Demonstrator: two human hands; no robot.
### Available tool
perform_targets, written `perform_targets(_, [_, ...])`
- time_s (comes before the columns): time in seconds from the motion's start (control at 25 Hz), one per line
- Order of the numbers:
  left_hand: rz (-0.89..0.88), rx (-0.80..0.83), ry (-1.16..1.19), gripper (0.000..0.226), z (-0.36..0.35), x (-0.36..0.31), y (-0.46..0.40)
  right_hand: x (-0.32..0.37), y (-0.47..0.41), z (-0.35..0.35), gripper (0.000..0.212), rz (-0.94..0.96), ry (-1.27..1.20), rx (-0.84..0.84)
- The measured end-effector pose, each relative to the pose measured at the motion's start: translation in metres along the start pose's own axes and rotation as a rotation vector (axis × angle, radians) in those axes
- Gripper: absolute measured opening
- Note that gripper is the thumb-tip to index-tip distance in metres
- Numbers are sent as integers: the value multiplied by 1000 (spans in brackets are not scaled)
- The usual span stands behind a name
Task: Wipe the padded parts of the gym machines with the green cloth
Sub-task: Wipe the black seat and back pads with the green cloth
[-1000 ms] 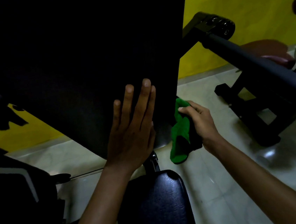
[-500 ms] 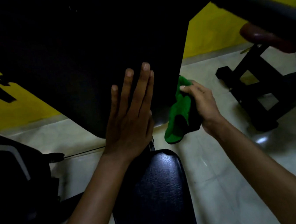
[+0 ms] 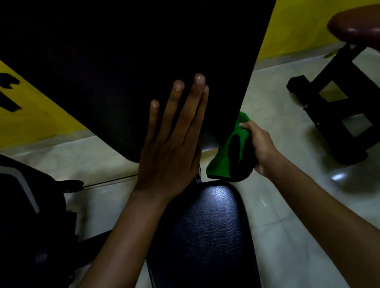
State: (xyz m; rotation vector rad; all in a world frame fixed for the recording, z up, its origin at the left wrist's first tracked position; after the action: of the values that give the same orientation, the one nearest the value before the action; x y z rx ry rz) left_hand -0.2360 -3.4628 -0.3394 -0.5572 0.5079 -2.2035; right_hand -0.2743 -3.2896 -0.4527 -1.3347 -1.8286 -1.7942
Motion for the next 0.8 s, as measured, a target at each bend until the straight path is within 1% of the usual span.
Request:
perform_targets(0.12, [-9,14,-27,85,1,5,7,-20,5,-5,27,-186,-103,116])
perform_targets(0.32, [47,18,-20,78,3,22,27,-26,18,-24,38,-290,-346,237])
perform_targets(0.44, [56,17,-2,77,4,23,32,-44,26,-46,47,-407,-417,253])
perform_targets(0.52, [54,26,13,78,6,25,35,-44,29,-49,49,-452,-468,247])
perform_targets(0.64, [94,19,27,84,18,35,42,-34,43,-42,42,-381,-474,223])
perform_targets(0.72, [117,-19,29,86,35,44,38,-24,55,-41,39,-250,-469,186])
perform_targets(0.8, [119,-73,1,85,60,53,25,-9,73,-41,34,-76,-454,23])
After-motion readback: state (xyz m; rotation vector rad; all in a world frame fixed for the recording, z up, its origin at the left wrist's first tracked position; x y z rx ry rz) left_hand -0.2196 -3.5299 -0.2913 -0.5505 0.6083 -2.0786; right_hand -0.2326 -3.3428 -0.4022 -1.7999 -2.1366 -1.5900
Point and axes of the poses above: each hand's wrist, its own y-axis away from the middle knuckle, its own z-axis out of the back of the hand, x = y × z, the point moved 4 cm from there along -y, towards the middle knuckle, and after that the axes turned 10 degrees about -z, right-handed, at the moved point
